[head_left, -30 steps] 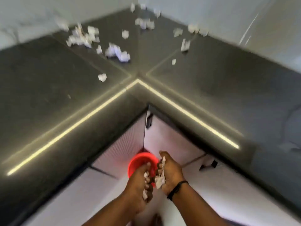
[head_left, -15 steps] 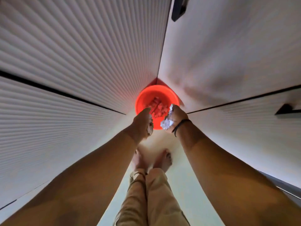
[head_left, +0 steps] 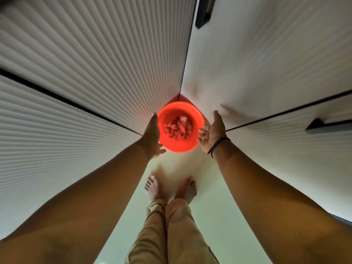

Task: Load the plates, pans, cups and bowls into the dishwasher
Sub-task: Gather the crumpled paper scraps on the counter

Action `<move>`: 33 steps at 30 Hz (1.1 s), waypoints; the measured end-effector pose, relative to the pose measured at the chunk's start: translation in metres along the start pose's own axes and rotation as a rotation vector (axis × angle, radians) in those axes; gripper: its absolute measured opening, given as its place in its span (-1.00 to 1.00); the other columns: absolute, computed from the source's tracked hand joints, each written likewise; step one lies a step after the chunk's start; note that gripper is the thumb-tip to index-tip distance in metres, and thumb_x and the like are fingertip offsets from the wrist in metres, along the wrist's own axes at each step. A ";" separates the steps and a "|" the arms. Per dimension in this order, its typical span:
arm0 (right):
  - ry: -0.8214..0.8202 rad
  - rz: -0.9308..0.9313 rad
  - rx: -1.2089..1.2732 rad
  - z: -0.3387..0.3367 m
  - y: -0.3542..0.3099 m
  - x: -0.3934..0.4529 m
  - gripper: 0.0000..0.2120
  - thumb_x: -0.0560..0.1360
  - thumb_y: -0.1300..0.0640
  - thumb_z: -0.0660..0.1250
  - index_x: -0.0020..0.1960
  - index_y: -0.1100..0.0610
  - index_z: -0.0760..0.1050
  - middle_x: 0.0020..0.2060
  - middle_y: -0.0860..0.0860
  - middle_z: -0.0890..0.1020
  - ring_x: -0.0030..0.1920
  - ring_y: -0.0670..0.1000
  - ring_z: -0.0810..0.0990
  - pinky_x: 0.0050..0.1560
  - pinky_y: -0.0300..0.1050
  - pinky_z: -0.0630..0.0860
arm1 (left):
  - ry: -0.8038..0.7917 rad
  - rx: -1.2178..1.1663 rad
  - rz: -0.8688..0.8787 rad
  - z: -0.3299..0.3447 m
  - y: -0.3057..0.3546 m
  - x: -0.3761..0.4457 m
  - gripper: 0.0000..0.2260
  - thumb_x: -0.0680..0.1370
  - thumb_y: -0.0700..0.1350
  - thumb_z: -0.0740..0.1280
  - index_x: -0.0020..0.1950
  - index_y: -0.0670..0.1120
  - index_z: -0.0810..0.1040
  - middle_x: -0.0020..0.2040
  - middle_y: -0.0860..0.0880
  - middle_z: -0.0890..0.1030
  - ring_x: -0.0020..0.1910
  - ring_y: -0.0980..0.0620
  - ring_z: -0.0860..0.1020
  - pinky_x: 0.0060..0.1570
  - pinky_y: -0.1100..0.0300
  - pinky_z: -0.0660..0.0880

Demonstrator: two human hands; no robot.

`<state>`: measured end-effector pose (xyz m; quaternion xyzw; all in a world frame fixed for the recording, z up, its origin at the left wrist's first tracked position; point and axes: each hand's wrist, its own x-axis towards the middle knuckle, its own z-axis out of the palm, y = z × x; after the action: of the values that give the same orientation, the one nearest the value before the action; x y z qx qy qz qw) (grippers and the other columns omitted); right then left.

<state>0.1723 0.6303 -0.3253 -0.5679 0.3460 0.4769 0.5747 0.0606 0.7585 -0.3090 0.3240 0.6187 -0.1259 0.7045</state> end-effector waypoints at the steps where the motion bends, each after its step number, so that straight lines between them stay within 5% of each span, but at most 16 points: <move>1: -0.029 -0.018 -0.006 -0.002 -0.002 -0.010 -0.30 0.48 -0.39 0.09 0.34 0.14 0.38 0.11 0.07 0.56 0.19 0.00 0.52 0.25 -0.06 0.37 | 0.016 0.032 0.007 -0.004 -0.003 -0.012 -0.34 0.48 0.44 0.06 0.38 0.01 0.33 0.30 -0.08 0.39 0.22 -0.13 0.37 0.18 -0.04 0.34; 4: -0.049 -0.083 -0.238 -0.001 -0.012 -0.057 -0.43 0.51 -0.31 0.14 0.30 0.08 0.43 0.08 0.03 0.57 0.03 -0.01 0.55 0.19 -0.05 0.41 | 0.084 0.184 0.044 -0.010 -0.003 -0.064 -0.35 0.51 0.39 0.11 0.41 -0.04 0.37 0.20 -0.08 0.46 0.08 -0.09 0.42 0.02 0.07 0.38; 6: 0.004 -0.216 -0.490 0.005 -0.019 -0.091 -0.55 0.53 -0.21 0.23 0.16 0.14 0.53 0.10 0.11 0.61 -0.20 0.00 0.52 -0.04 -0.10 0.45 | 0.055 0.246 0.123 -0.005 0.001 -0.107 -0.43 0.54 0.32 0.15 0.37 -0.05 0.43 0.12 -0.05 0.49 0.03 -0.04 0.45 -0.04 0.14 0.37; 8: 0.027 -0.447 -0.698 0.015 -0.026 -0.137 -0.67 0.54 -0.04 0.32 -0.09 0.25 0.59 -0.09 0.21 0.69 -0.31 0.08 0.50 -0.22 -0.15 0.37 | 0.010 0.319 0.291 0.000 0.012 -0.159 -0.57 0.61 0.18 0.17 0.30 -0.10 0.48 0.03 -0.01 0.54 0.01 0.00 0.50 -0.15 0.19 0.35; 10: -0.048 -0.549 -0.876 0.024 -0.022 -0.162 -0.67 0.55 0.17 0.33 -0.39 0.13 0.55 -0.41 0.00 0.67 -0.37 0.01 0.51 -0.25 -0.22 0.39 | -0.055 0.395 0.470 0.007 0.015 -0.186 -0.69 0.66 0.00 0.15 0.18 -0.18 0.55 0.01 -0.14 0.61 -0.01 -0.03 0.56 -0.11 0.17 0.40; 11: -0.114 -0.645 -0.984 0.031 -0.028 -0.184 -0.64 0.54 0.22 0.30 -0.43 0.07 0.51 -0.41 -0.02 0.66 -0.37 -0.06 0.50 -0.23 -0.24 0.40 | -0.087 0.421 0.586 0.009 0.024 -0.209 -0.73 0.66 -0.05 0.15 0.08 -0.19 0.57 -0.06 -0.13 0.62 -0.10 0.02 0.56 -0.09 0.15 0.43; 13: -0.140 -0.830 -1.234 0.050 -0.045 -0.240 -0.86 0.52 0.06 0.27 -0.20 0.03 0.51 -0.10 0.04 0.70 -0.20 -0.07 0.58 -0.15 -0.26 0.40 | -0.091 0.426 0.741 0.006 0.048 -0.262 -0.80 0.62 0.02 0.21 -0.02 -0.06 0.55 -0.16 0.03 0.64 -0.17 0.11 0.56 -0.12 0.20 0.49; 17: -0.066 -1.191 -1.517 0.079 -0.086 -0.319 -0.72 0.46 -0.13 0.17 0.13 -0.12 0.44 0.05 -0.02 0.64 0.02 0.02 0.58 -0.14 -0.17 0.41 | -0.171 0.405 1.095 -0.005 0.096 -0.338 -0.59 0.37 0.33 0.29 0.09 0.12 0.53 0.09 0.08 0.62 0.11 0.12 0.57 0.22 0.07 0.47; 20: 0.069 -1.435 -1.521 0.092 -0.120 -0.355 -0.77 0.51 -0.08 0.20 0.09 -0.04 0.50 0.02 -0.06 0.63 0.04 0.00 0.57 0.01 -0.10 0.49 | -0.054 0.503 1.385 -0.020 0.143 -0.367 -0.60 0.35 0.39 0.23 0.10 0.27 0.48 0.28 0.16 0.49 0.26 0.23 0.45 0.25 0.19 0.39; 23: 0.255 -1.586 -1.485 0.097 -0.161 -0.367 -0.82 0.52 -0.04 0.20 -0.01 0.00 0.52 -0.05 -0.03 0.61 0.02 0.06 0.56 -0.02 -0.08 0.46 | 0.204 0.662 1.589 -0.035 0.191 -0.370 -0.55 0.47 0.32 0.22 0.28 0.16 0.42 0.29 0.12 0.47 0.25 0.22 0.39 0.18 0.27 0.29; 25: 0.426 -1.532 -1.510 0.091 -0.183 -0.361 -0.73 0.52 -0.11 0.20 0.14 -0.02 0.48 0.07 -0.02 0.58 0.13 0.07 0.53 0.07 -0.09 0.43 | 0.370 0.862 1.581 -0.040 0.214 -0.355 -0.44 0.50 0.32 0.19 0.39 0.04 0.34 0.40 0.03 0.39 0.37 0.09 0.31 0.28 0.18 0.26; 28: 0.633 -1.268 -1.584 0.071 -0.209 -0.338 -0.37 0.47 -0.35 0.11 0.41 -0.02 0.24 0.39 0.03 0.37 0.42 0.10 0.29 0.35 0.01 0.28 | 0.561 1.138 1.304 -0.038 0.237 -0.326 -0.14 0.42 0.49 0.02 0.56 0.00 0.03 0.58 -0.07 0.04 0.55 -0.12 -0.01 0.47 -0.08 0.01; 33: 0.665 -1.052 -1.459 0.058 -0.251 -0.298 0.12 0.23 -0.65 -0.22 0.56 0.06 -0.11 0.56 0.08 -0.05 0.54 0.15 -0.14 0.50 0.17 -0.14 | 0.684 1.157 1.112 -0.014 0.265 -0.281 0.08 0.23 0.62 -0.21 0.56 -0.05 -0.21 0.59 -0.11 -0.13 0.55 -0.20 -0.14 0.47 -0.19 -0.15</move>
<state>0.3091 0.6664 0.0424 -0.9749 -0.1902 0.0704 0.0923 0.1458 0.9054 0.0385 0.9059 0.3875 0.0460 0.1645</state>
